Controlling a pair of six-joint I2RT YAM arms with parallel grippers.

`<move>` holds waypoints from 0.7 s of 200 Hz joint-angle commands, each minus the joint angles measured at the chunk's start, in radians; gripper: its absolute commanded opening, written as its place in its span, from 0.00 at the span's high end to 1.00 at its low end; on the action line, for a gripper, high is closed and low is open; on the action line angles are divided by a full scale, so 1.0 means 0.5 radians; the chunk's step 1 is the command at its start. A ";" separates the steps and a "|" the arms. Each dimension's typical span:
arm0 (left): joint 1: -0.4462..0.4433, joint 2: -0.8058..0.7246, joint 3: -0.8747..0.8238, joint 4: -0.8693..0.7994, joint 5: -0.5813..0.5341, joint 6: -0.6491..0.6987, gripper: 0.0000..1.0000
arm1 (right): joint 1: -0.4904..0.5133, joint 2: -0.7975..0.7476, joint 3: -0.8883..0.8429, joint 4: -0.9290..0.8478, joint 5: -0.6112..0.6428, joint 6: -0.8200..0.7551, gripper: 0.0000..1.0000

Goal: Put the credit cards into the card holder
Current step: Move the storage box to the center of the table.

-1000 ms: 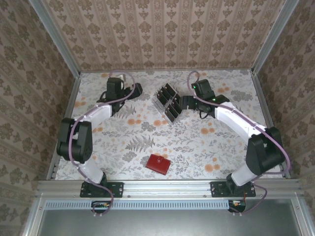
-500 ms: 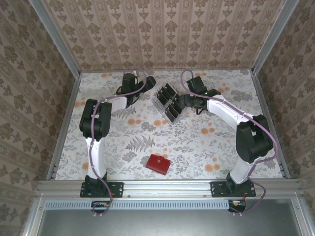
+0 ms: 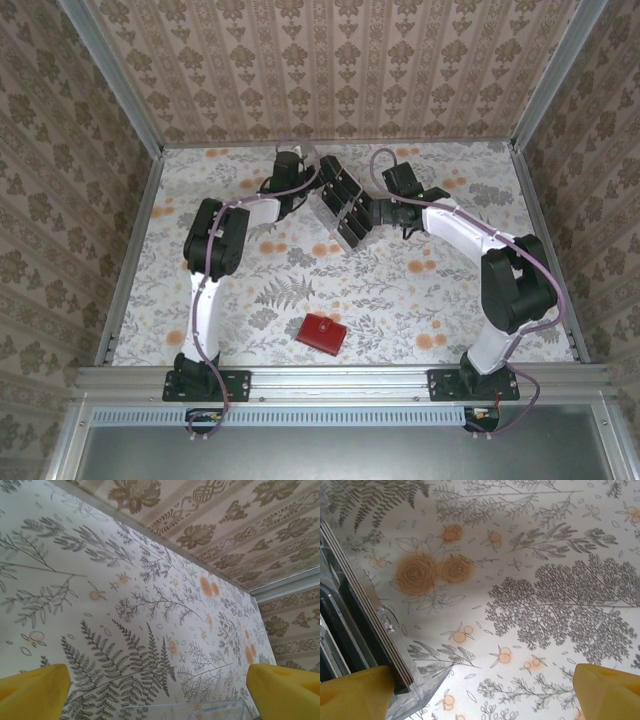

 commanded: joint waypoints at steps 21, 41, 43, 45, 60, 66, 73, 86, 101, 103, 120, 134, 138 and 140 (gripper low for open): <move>-0.107 0.001 -0.001 0.097 0.006 -0.046 0.00 | -0.039 -0.188 -0.168 -0.068 0.123 0.053 0.07; -0.157 0.000 -0.010 0.105 0.000 -0.056 0.00 | -0.041 -0.284 -0.250 -0.063 0.129 0.083 0.07; -0.163 -0.002 -0.009 0.106 0.000 -0.056 0.00 | -0.041 -0.296 -0.258 -0.063 0.131 0.087 0.07; -0.166 -0.002 -0.007 0.106 -0.002 -0.056 0.00 | -0.042 -0.304 -0.265 -0.064 0.129 0.091 0.07; -0.209 0.002 -0.009 0.115 -0.008 -0.061 0.00 | -0.045 -0.371 -0.319 -0.065 0.130 0.113 0.07; -0.226 0.004 -0.009 0.120 -0.012 -0.065 0.00 | -0.046 -0.399 -0.341 -0.065 0.125 0.119 0.07; -0.245 0.007 -0.010 0.124 -0.015 -0.068 0.00 | -0.044 -0.432 -0.366 -0.065 0.118 0.126 0.07; -0.280 0.016 -0.001 0.135 -0.019 -0.074 0.00 | -0.045 -0.497 -0.404 -0.068 0.102 0.139 0.07; -0.317 0.022 0.011 0.139 -0.025 -0.083 0.00 | -0.044 -0.592 -0.439 -0.074 0.072 0.150 0.06; -0.322 0.025 0.015 0.141 -0.025 -0.086 0.00 | -0.045 -0.603 -0.444 -0.077 0.070 0.154 0.06; -0.365 0.035 0.034 0.146 -0.022 -0.085 0.00 | -0.045 -0.744 -0.473 -0.095 0.053 0.173 0.06; -0.390 0.041 0.048 0.144 -0.025 -0.079 0.00 | -0.045 -0.856 -0.504 -0.102 0.051 0.198 0.06; -0.393 0.041 0.050 0.142 -0.027 -0.078 0.00 | -0.046 -0.892 -0.514 -0.101 0.041 0.204 0.06; -0.394 0.041 0.049 0.142 -0.030 -0.077 0.00 | -0.043 -0.908 -0.518 -0.102 0.038 0.205 0.06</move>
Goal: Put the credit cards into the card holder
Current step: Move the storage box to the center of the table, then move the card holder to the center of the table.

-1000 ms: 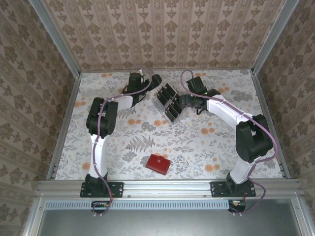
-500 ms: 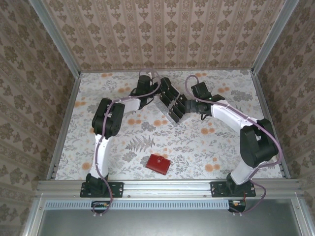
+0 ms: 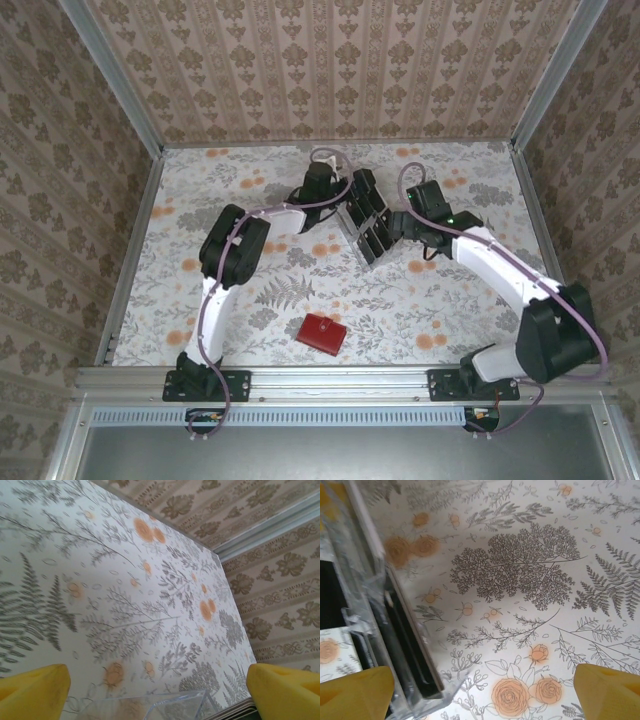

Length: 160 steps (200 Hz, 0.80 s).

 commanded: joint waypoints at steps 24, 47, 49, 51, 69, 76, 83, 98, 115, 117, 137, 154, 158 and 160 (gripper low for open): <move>-0.020 0.016 0.022 0.080 -0.044 -0.026 0.00 | -0.007 -0.391 -0.082 -0.090 -0.118 0.102 0.08; 0.029 -0.052 -0.034 0.106 -0.057 -0.012 0.00 | 0.018 -0.531 -0.098 -0.142 -0.325 0.075 0.10; 0.036 -0.061 -0.041 0.112 -0.057 -0.011 0.00 | 0.022 -0.541 -0.101 -0.147 -0.345 0.068 0.10; 0.042 -0.068 -0.049 0.115 -0.059 -0.010 0.00 | 0.026 -0.554 -0.103 -0.151 -0.366 0.061 0.10; 0.093 -0.142 -0.096 0.126 -0.057 -0.001 0.00 | 0.109 -0.628 -0.097 -0.201 -0.509 -0.007 0.12; 0.111 -0.176 -0.112 0.129 -0.054 0.008 0.00 | 0.158 -0.645 -0.095 -0.234 -0.526 -0.025 0.12; 0.132 -0.212 -0.133 0.129 -0.054 0.010 0.00 | 0.213 -0.658 -0.086 -0.265 -0.539 -0.043 0.13; 0.179 -0.300 -0.199 0.143 -0.051 0.012 0.00 | 0.342 -0.673 -0.082 -0.312 -0.556 -0.063 0.14; 0.233 -0.431 -0.332 0.171 -0.069 0.005 0.00 | 0.513 -0.661 -0.099 -0.332 -0.544 -0.068 0.15; 0.241 -0.452 -0.351 0.178 -0.068 0.004 0.00 | 0.537 -0.659 -0.103 -0.330 -0.540 -0.069 0.15; 0.310 -0.656 -0.592 0.231 -0.087 -0.025 0.00 | 0.753 -0.580 -0.147 -0.299 -0.490 -0.078 0.15; 0.334 -0.861 -0.825 0.223 -0.080 -0.034 0.00 | 0.921 -0.473 -0.174 -0.256 -0.432 -0.084 0.16; 0.386 -0.912 -0.884 0.212 -0.079 -0.031 0.00 | 0.959 -0.441 -0.179 -0.246 -0.424 -0.092 0.17; 0.396 -0.939 -0.910 0.210 -0.077 -0.027 0.00 | 0.977 -0.423 -0.180 -0.238 -0.416 -0.096 0.17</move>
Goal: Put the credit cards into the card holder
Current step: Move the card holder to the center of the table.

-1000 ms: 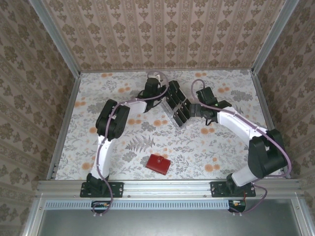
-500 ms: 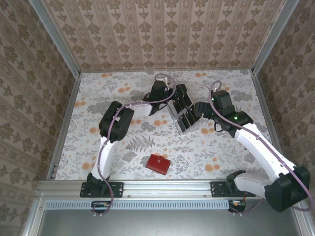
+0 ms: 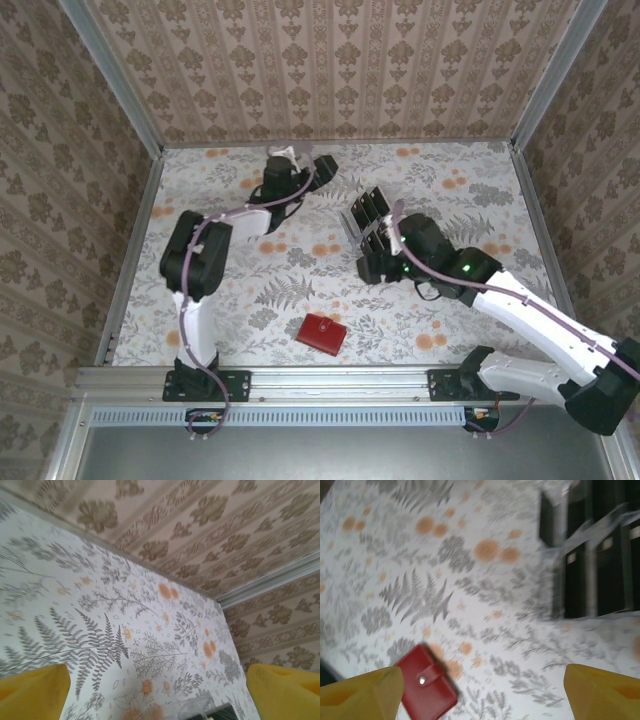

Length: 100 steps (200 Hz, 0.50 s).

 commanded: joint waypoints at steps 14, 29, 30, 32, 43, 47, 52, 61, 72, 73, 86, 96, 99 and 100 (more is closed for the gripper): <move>0.096 -0.457 -0.455 -0.016 -0.013 0.011 0.00 | 0.296 0.254 -0.061 0.030 0.104 -0.094 0.17; 0.110 -0.670 -0.641 -0.189 -0.031 0.060 0.00 | 0.395 0.392 -0.058 0.075 0.138 -0.143 0.17; 0.110 -0.678 -0.646 -0.202 -0.034 0.066 0.00 | 0.402 0.398 -0.055 0.077 0.138 -0.146 0.17; 0.111 -0.710 -0.673 -0.231 -0.038 0.077 0.00 | 0.409 0.420 -0.052 0.084 0.145 -0.151 0.17; 0.110 -0.860 -0.772 -0.412 -0.078 0.125 0.00 | 0.451 0.523 -0.047 0.110 0.149 -0.176 0.18; 0.110 -0.917 -0.802 -0.473 -0.090 0.156 0.00 | 0.463 0.561 -0.044 0.110 0.153 -0.182 0.18; 0.110 -0.982 -0.837 -0.551 -0.101 0.190 0.00 | 0.479 0.600 -0.037 0.109 0.160 -0.191 0.18; 0.105 -1.101 -0.883 -0.723 -0.134 0.241 0.00 | 0.507 0.703 -0.025 0.163 0.164 -0.210 0.18; 0.104 -1.231 -0.917 -0.954 -0.188 0.307 0.00 | 0.537 0.785 -0.014 0.183 0.168 -0.232 0.18; 0.106 -1.242 -0.921 -0.976 -0.192 0.307 0.00 | 0.540 0.790 -0.013 0.185 0.169 -0.233 0.19; 0.105 -1.381 -0.973 -1.165 -0.252 0.386 0.00 | 0.574 0.874 0.008 0.195 0.170 -0.252 0.19; 0.104 -1.480 -1.029 -1.246 -0.295 0.415 0.00 | 0.595 0.934 0.026 0.199 0.167 -0.265 0.19; 0.104 -1.505 -1.050 -1.262 -0.311 0.422 0.00 | 0.600 0.953 0.030 0.200 0.170 -0.267 0.19; 0.104 -1.517 -1.056 -1.269 -0.314 0.423 0.00 | 0.602 0.957 0.034 0.200 0.170 -0.268 0.19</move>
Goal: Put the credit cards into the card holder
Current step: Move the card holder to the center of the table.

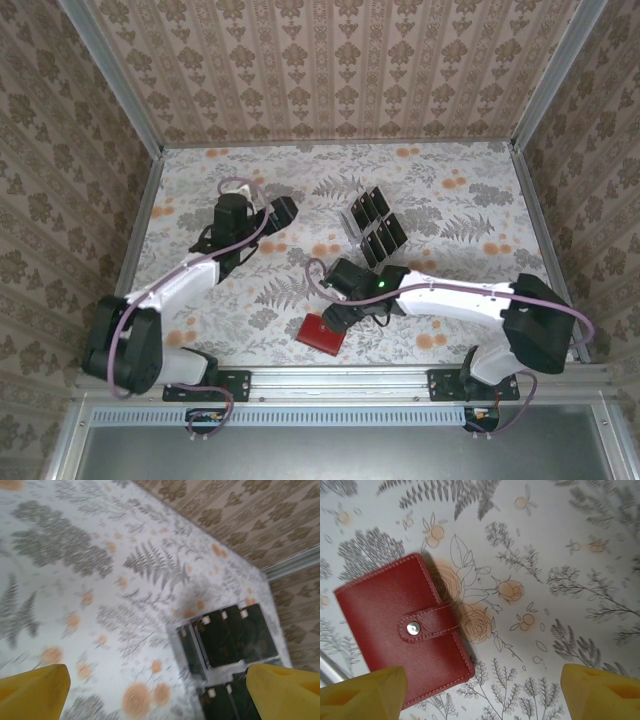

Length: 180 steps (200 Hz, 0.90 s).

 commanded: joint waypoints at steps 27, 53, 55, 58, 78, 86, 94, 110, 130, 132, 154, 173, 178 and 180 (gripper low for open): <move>0.008 -0.436 -0.262 -0.508 -0.238 0.188 0.00 | 0.068 0.226 0.100 0.065 0.031 -0.086 0.19; 0.028 -0.578 -0.364 -0.545 -0.268 0.196 0.00 | 0.074 0.293 0.133 0.083 -0.015 -0.099 0.19; 0.030 -0.583 -0.370 -0.547 -0.268 0.198 0.00 | 0.072 0.298 0.136 0.086 -0.018 -0.096 0.19; 0.033 -0.592 -0.375 -0.553 -0.268 0.201 0.00 | 0.072 0.305 0.140 0.085 -0.025 -0.098 0.19; 0.055 -0.630 -0.418 -0.569 -0.259 0.210 0.00 | 0.075 0.346 0.157 0.101 -0.084 -0.106 0.19; 0.064 -0.638 -0.432 -0.568 -0.252 0.208 0.00 | 0.075 0.362 0.162 0.108 -0.106 -0.107 0.19; 0.071 -0.638 -0.445 -0.568 -0.250 0.206 0.00 | 0.075 0.379 0.168 0.116 -0.129 -0.104 0.19; 0.084 -0.629 -0.459 -0.559 -0.235 0.200 0.00 | 0.075 0.408 0.171 0.136 -0.165 -0.101 0.19; 0.091 -0.614 -0.464 -0.548 -0.225 0.199 0.00 | 0.075 0.438 0.176 0.152 -0.196 -0.090 0.20; 0.093 -0.612 -0.464 -0.547 -0.225 0.200 0.00 | 0.075 0.442 0.177 0.153 -0.198 -0.089 0.20; 0.094 -0.601 -0.467 -0.539 -0.219 0.200 0.00 | 0.075 0.481 0.194 0.161 -0.215 -0.081 0.22; 0.096 -0.590 -0.473 -0.531 -0.215 0.204 0.00 | 0.075 0.518 0.209 0.175 -0.201 -0.063 0.28; 0.095 -0.591 -0.474 -0.532 -0.216 0.202 0.00 | 0.075 0.529 0.219 0.174 -0.182 -0.054 0.30; 0.097 -0.592 -0.475 -0.531 -0.215 0.202 0.00 | 0.076 0.535 0.224 0.170 -0.174 -0.048 0.31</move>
